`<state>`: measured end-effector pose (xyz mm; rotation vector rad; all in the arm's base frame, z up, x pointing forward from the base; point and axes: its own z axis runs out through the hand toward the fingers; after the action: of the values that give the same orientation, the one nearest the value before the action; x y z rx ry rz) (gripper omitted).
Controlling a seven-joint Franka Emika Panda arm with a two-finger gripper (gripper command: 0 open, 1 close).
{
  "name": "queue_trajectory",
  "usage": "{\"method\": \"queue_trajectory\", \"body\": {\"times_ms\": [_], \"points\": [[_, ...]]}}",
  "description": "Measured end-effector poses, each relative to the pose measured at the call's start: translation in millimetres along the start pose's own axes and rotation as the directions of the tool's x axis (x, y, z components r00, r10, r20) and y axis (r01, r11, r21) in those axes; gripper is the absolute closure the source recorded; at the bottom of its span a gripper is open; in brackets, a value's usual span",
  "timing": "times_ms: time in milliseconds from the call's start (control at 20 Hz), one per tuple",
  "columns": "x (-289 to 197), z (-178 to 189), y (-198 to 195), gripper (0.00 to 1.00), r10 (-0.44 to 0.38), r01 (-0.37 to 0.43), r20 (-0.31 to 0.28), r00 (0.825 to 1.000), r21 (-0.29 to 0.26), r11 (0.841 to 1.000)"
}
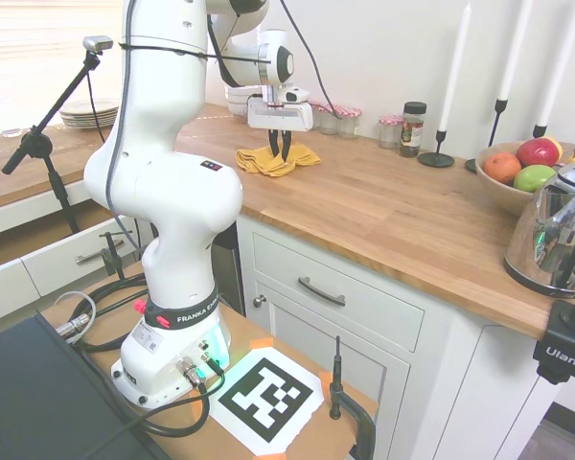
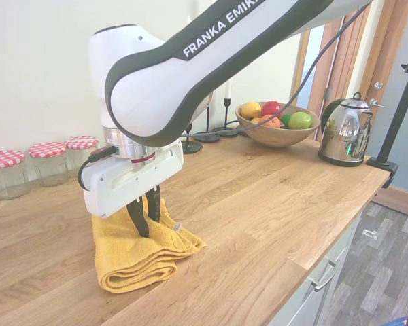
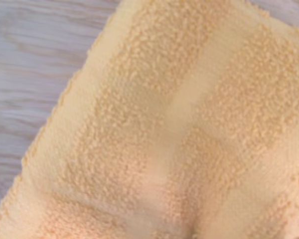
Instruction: Wipe the counter
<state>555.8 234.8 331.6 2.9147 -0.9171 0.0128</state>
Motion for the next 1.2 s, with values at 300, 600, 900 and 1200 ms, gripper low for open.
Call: {"method": "queue_trajectory", "body": {"times_ms": [300,600,900,1200], "points": [[1.1,-0.2,0.6,1.0,0.006,-0.006,0.004,1.0,0.003,1.0],[8.8,-0.1,5.2,1.0,0.022,-0.022,0.01,1.0,0.009,1.0],[50.4,3.4,35.3,1.0,0.043,-0.044,0.03,0.999,0.028,0.999],[71.1,8.2,63.2,1.0,0.066,-0.069,0.04,0.997,0.072,0.995]]}}
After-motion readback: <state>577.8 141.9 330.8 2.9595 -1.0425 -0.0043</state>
